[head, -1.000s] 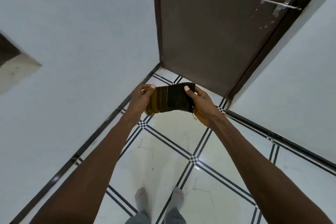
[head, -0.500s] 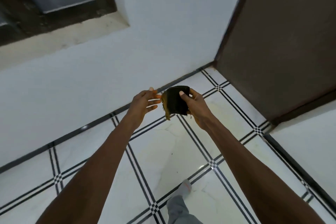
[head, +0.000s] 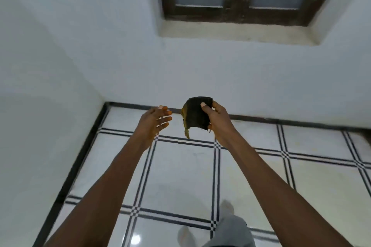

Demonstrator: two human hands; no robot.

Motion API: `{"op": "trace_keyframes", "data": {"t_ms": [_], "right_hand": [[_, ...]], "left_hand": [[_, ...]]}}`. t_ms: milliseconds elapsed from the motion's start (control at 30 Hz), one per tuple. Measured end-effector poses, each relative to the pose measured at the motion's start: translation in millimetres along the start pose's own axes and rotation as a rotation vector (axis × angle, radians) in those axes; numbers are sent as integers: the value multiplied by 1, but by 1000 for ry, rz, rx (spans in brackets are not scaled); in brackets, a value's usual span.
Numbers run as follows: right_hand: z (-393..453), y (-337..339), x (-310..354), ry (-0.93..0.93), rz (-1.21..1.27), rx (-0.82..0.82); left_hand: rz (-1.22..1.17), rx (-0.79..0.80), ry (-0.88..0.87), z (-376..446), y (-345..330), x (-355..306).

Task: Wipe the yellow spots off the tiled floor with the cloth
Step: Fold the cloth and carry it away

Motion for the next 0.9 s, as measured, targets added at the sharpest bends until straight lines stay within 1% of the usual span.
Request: {"op": "trace_keyframes", "data": {"t_ms": [67,100,233,400,533,700,900], "right_hand": [[3,-72,-7,-13,-67,101],[4,-121,-13,-21,-108,175],[-2,-273,-35,-34,-253,402],[-17,-448,-68,-49,-350,641],[-36,-580,-97,-73,-407,801],[-68,-714,-125,-52,-513,940],[-112,-831,-166,-39,-629,1075]], "left_hand": [[-37,-106,-22,-17,74,-8],[-66,-179,-35,-29,120,-12],[-159,-404,-84,-78,257,-20],[-196,-645,-132,-130,405,-28],[-267,-820,-155,-170,508,-39],[-320,-968,-174,-215,610,-52],[-415,-1127,-180,-264,707,-45]]}}
Point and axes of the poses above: each hand's wrist, its own z-axis towards the middle knuckle, its own y-axis out of the back of the hand, x = y × z, the point moved 6 cm from there along z, towards the middle knuckle, and after that the axes turned 5 degrees about -y, right-handed, at the moved point
